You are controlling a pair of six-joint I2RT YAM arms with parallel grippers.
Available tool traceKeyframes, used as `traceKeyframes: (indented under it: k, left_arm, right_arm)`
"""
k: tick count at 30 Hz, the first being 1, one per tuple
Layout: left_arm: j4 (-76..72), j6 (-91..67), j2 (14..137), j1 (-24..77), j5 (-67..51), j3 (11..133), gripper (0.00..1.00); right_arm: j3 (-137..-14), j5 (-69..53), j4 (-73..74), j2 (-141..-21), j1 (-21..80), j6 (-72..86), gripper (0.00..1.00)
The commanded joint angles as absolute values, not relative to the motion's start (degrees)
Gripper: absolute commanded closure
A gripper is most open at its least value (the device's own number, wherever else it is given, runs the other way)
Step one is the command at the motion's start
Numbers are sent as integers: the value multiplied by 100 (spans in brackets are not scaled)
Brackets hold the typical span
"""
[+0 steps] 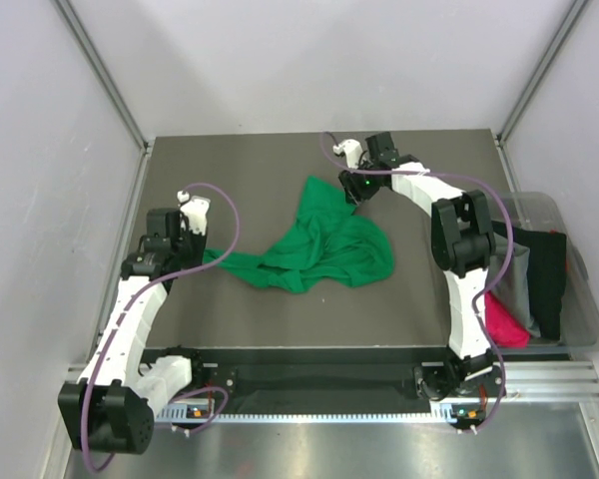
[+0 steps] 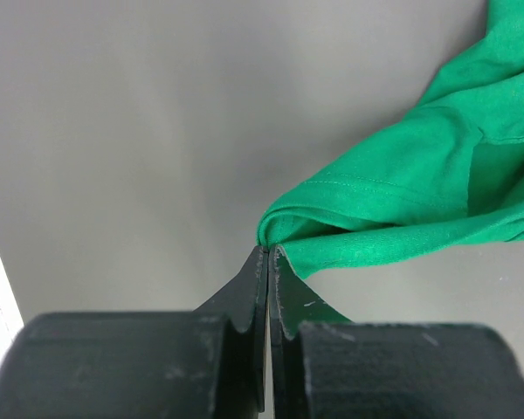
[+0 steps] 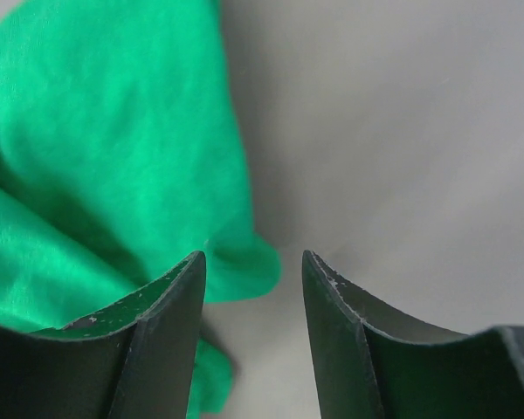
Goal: Fold and stack the t-shirts
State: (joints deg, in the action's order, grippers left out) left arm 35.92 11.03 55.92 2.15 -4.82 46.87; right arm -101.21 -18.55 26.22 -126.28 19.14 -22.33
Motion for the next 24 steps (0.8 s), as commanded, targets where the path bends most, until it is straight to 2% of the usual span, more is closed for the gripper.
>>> traceKeyframes:
  k: [1,7,10,11,16,17,24]
  left_arm:
    - [3269,1081,5677,211,-448,4737,100]
    - [3261,1063,5634,211,-448,4711,100]
    - [3269,1055,5625,211,-422,4720,100]
    - [3278,1055,5634,211,-422,4728,100]
    - [3278,1055,5660,202,-431,4772,100]
    - [3278,1072,5669,211,-431,4781,100]
    - [3507,1300,5617,211,-255,5325,100]
  right_arm:
    - [-9932,-2293,2637,-12367,1776,-2224,52]
    - [-9808,-2408,2636,-12401,1723,-2180,53]
    - [-9966,-2513,2742,-12506,1714,-2206,65]
    - [-9975,-2540,2725,-12489,1714,-2206,73]
    - [-9993,-2733,2610,-12288,1723,-2215,91]
    - [-10011,-2751,2602,-12252,1714,-2241,98]
    - [-9739,-2462,2356,-11129,1670,-2583,100]
